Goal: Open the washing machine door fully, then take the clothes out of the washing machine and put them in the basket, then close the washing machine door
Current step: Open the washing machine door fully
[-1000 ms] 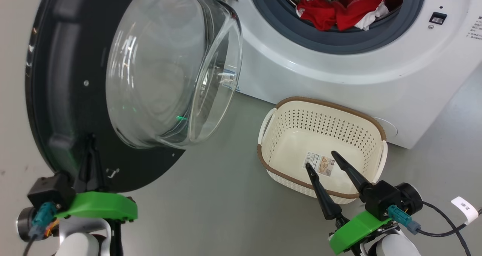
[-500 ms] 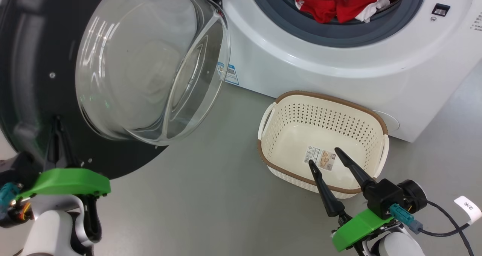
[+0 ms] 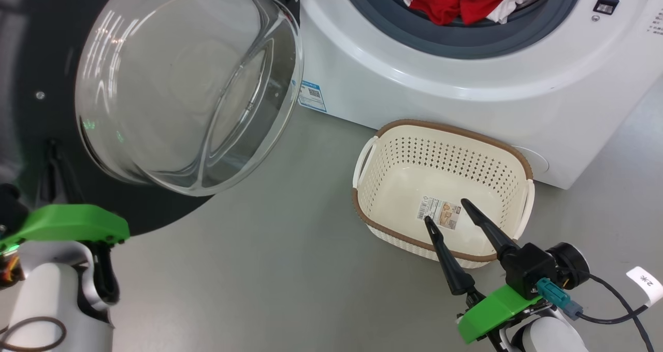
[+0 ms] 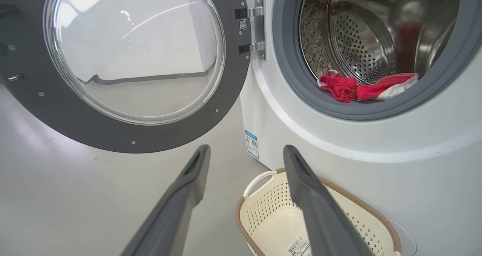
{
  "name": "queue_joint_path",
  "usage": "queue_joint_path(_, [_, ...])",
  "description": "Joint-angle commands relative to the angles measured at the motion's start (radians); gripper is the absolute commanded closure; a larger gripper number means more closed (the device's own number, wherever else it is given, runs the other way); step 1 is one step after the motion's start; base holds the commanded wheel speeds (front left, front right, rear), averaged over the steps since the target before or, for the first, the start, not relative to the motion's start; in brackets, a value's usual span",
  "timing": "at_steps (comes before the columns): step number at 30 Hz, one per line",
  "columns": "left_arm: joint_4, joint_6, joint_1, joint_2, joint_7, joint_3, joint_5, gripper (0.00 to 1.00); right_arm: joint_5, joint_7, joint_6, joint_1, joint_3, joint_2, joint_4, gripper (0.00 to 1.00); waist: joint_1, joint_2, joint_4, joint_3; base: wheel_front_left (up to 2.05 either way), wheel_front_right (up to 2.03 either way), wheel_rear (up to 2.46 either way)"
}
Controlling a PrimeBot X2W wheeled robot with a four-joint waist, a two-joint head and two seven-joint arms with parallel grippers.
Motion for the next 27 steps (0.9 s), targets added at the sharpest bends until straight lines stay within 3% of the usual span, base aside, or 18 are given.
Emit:
queue_joint_path(1, [0.004,-0.005,-0.046,0.061,-0.009,0.069,0.008,1.00,-0.004,0.002,0.007,-0.005,0.018,0.007,-0.030,0.00,0.0000,0.0000,0.000,0.000,0.00,0.00,0.00])
queue_joint_path(11, [0.074,-0.043,-0.070,0.076,-0.009,0.150,0.027,1.00,-0.002,0.007,0.007,0.000,0.011,0.007,-0.040,0.00,0.0000,0.0000,-0.008,0.002,0.00,0.00,0.00])
queue_joint_path(19, [0.087,-0.085,-0.066,0.058,-0.009,0.188,0.055,1.00,0.006,0.004,0.007,0.011,0.011,0.007,-0.035,0.00,0.0000,0.0000,-0.008,-0.019,0.00,0.00,0.00])
queue_joint_path(25, [0.065,-0.089,-0.056,0.033,-0.009,0.209,0.092,1.00,0.023,0.002,0.007,0.011,0.019,0.007,-0.026,0.00,0.0000,0.0000,-0.012,-0.034,0.00,0.00,0.00])
queue_joint_path(27, [0.047,-0.092,-0.049,0.019,-0.009,0.207,0.105,0.57,0.027,0.000,0.007,0.011,0.021,0.007,-0.022,0.00,0.0000,0.0000,-0.015,-0.039,0.00,0.00,0.00])
